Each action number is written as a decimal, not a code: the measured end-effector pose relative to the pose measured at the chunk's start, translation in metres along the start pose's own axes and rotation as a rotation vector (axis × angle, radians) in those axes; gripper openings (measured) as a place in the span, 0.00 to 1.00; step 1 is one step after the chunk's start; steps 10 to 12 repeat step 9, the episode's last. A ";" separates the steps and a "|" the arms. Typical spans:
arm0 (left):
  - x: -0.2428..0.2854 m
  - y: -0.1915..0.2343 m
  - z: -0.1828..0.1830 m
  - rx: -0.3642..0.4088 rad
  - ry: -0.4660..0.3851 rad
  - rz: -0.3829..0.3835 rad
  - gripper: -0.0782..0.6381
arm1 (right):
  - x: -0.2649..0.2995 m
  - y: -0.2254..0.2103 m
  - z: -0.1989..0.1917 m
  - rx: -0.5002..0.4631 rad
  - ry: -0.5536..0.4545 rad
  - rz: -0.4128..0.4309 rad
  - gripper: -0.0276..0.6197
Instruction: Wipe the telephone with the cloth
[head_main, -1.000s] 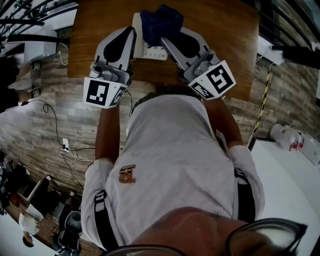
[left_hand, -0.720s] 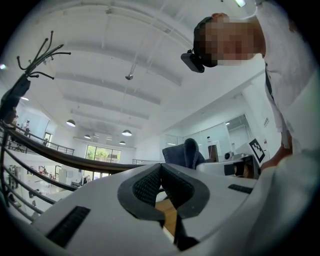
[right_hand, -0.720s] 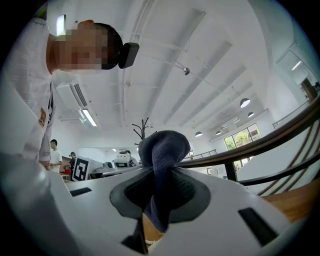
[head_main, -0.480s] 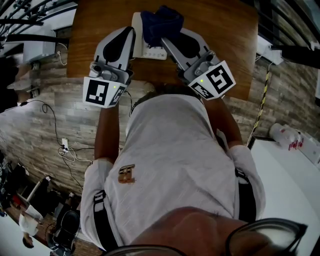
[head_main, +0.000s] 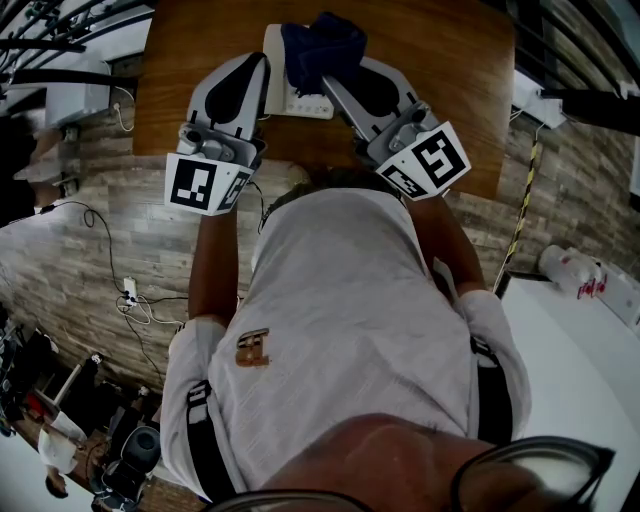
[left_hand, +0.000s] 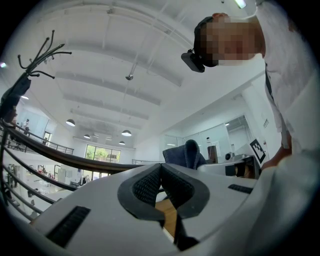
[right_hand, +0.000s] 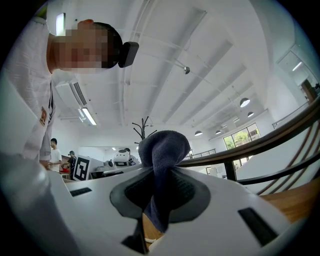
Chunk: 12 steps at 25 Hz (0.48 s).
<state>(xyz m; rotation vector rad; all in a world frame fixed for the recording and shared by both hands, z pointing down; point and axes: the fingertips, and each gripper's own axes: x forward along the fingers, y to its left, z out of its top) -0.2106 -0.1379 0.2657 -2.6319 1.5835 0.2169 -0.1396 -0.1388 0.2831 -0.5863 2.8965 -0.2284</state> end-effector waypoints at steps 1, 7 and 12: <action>0.000 0.000 0.000 0.000 0.000 -0.001 0.13 | 0.000 0.000 0.000 -0.001 0.000 -0.001 0.16; 0.001 0.000 -0.002 -0.003 0.001 -0.004 0.13 | 0.000 0.000 -0.001 -0.002 0.001 -0.002 0.16; -0.001 0.000 -0.002 -0.003 0.000 -0.004 0.13 | -0.001 0.001 -0.001 -0.002 0.002 -0.003 0.16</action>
